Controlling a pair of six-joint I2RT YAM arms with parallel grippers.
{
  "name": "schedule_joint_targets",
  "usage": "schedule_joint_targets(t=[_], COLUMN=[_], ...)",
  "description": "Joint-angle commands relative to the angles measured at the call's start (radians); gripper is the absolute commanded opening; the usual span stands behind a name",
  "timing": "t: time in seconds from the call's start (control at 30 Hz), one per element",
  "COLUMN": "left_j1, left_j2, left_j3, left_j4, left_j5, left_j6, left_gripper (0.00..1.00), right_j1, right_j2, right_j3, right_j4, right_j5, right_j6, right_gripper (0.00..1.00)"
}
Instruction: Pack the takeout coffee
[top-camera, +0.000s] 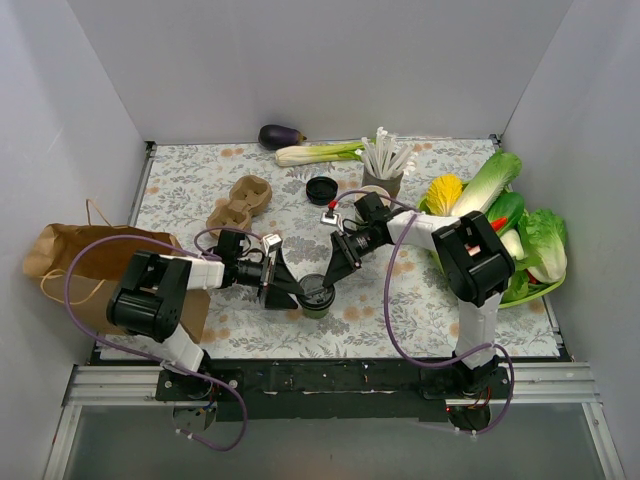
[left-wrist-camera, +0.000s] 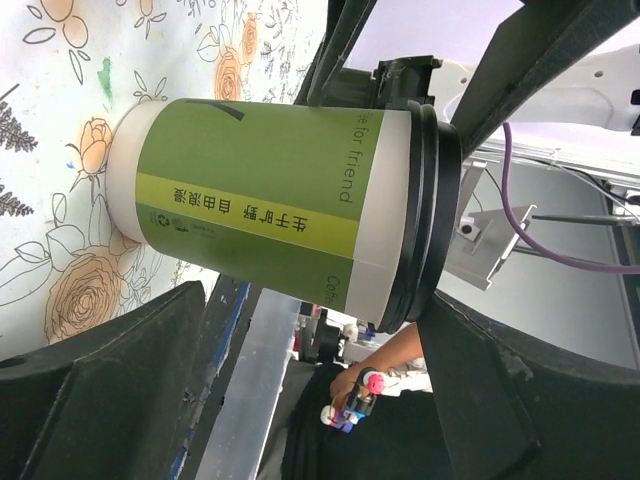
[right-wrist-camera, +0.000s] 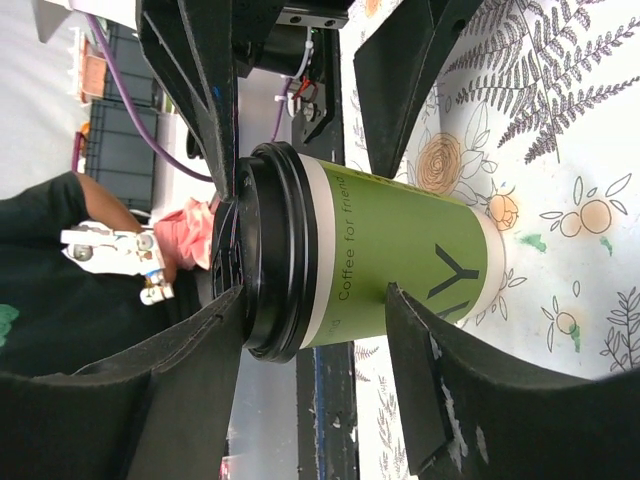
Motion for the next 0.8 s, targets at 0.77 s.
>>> schedule_joint_targets(t=[0.77], left_j1=[0.016], left_j2=[0.284], left_j3=[-0.001], left_j4=[0.188], left_j5=[-0.036], left_j6=[0.054], left_gripper=[0.82], right_j1=[0.003], right_j2=[0.05], right_j3=[-0.073], right_j4=[0.048], right_j5=[0.032], right_j6=[-0.02], right_gripper=[0.55])
